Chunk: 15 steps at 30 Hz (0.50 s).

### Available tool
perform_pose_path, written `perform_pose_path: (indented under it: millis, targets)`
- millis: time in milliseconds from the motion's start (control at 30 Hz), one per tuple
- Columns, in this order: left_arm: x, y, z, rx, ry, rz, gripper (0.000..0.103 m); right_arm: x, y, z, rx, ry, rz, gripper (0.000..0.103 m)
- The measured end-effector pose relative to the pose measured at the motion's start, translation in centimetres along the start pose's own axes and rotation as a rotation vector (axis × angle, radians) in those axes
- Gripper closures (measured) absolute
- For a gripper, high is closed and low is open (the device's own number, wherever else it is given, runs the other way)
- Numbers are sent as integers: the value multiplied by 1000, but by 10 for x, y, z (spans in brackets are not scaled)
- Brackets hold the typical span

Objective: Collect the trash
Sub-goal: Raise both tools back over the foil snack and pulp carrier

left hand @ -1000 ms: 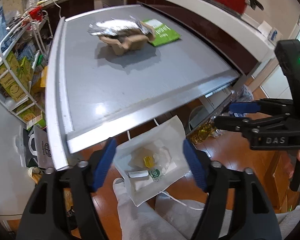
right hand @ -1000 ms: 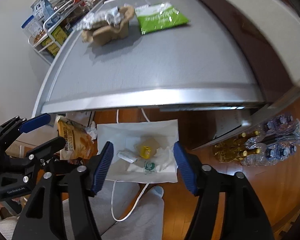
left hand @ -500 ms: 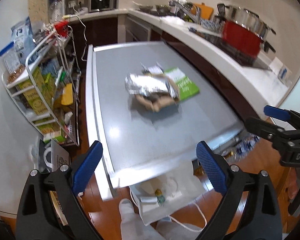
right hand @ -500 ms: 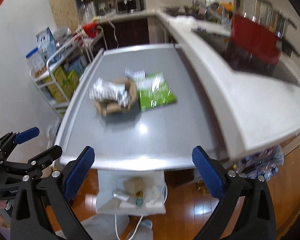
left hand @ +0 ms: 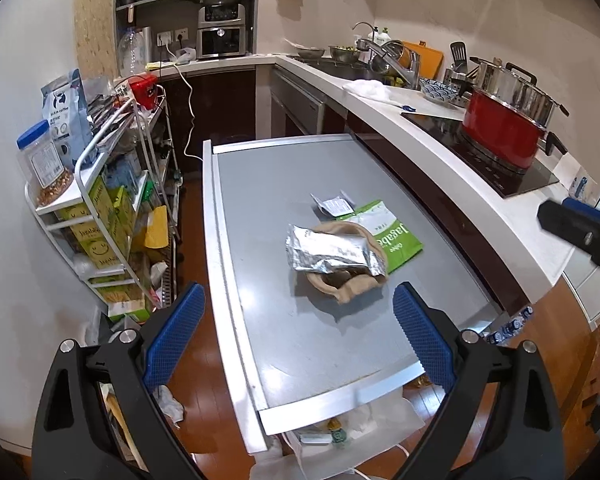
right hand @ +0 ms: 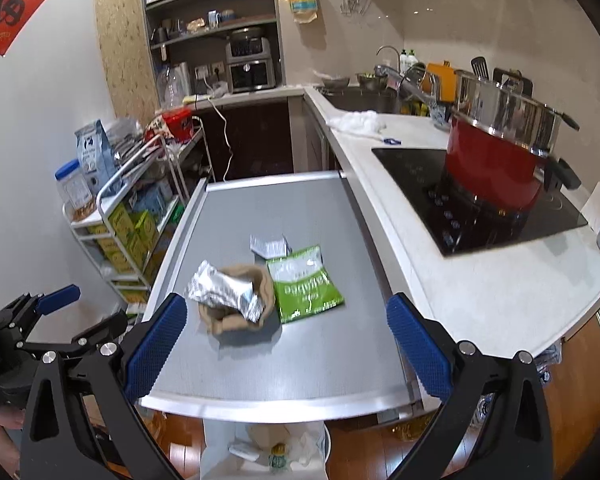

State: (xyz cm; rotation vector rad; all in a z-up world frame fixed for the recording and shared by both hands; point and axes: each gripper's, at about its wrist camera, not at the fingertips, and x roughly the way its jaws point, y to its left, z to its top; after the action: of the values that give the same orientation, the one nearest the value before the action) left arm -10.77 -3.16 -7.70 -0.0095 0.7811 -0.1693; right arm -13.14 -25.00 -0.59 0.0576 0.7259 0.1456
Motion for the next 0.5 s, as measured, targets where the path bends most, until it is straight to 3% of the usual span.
perform_pose_path:
  millis: [200,500]
  targets:
    - [13,11,-1,12,43,-21,7,13,-5,10,16,7,-25,4]
    - [55,17,9,69,117,-77,7,53,-6,18,45,87,-39,4]
